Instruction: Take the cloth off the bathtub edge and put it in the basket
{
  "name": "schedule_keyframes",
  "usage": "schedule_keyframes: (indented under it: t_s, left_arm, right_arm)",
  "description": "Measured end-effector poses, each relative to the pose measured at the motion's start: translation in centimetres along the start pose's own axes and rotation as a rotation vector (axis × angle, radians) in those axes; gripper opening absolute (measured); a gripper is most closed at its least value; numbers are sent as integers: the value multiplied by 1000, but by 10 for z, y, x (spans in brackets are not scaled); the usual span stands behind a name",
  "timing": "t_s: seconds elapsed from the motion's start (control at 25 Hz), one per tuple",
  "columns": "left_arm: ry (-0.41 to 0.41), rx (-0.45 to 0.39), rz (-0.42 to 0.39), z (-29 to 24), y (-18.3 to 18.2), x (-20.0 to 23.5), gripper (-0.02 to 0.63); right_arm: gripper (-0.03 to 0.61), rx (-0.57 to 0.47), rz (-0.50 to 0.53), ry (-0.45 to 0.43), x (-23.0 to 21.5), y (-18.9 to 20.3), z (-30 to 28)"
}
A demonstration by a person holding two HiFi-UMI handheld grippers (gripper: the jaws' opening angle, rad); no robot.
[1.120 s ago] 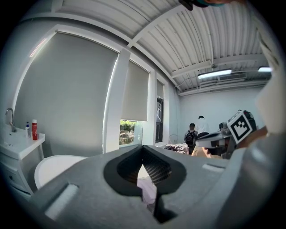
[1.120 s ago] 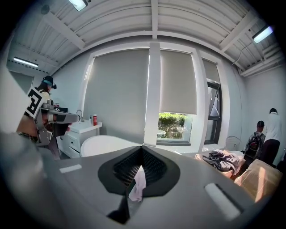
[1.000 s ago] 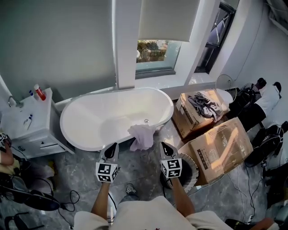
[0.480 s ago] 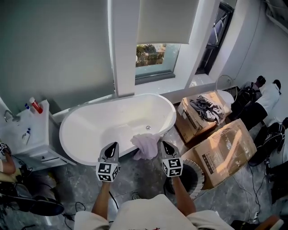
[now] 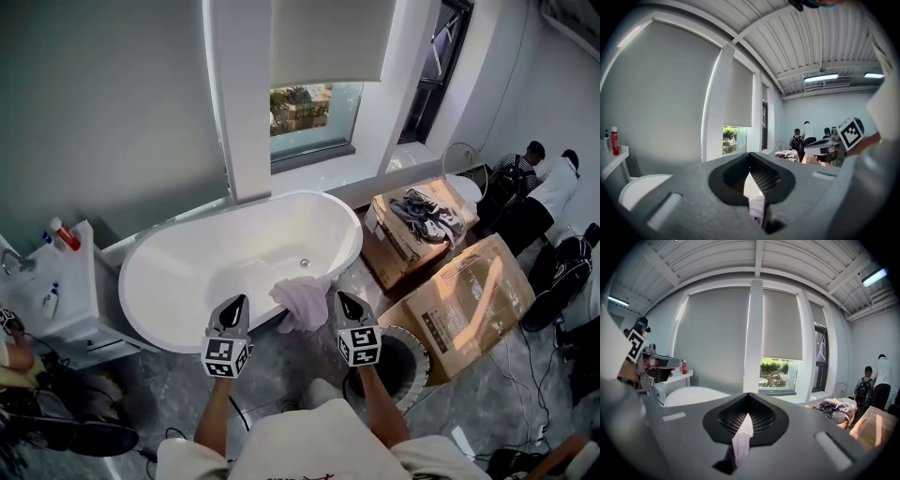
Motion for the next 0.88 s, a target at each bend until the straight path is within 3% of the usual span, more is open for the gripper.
schedule_keyframes:
  t_s: [0.56,0.88]
  left_arm:
    - [-29,32,16,-19,12,4,3]
    - [-36,53,25,-65,14,24,3]
  right_arm:
    - [6,23,-7,-30,-10,12,-28]
    - [6,46,-20,-42,-29,16,-75]
Point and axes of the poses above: the fingertips, and each gripper's own axes: z backward along the fingers, x to its left, y out of its underside, the point moved 8 cm from there along z, backward along the fingers, and after that the axes turned 9 degrees about y, right-handed, at the moved point
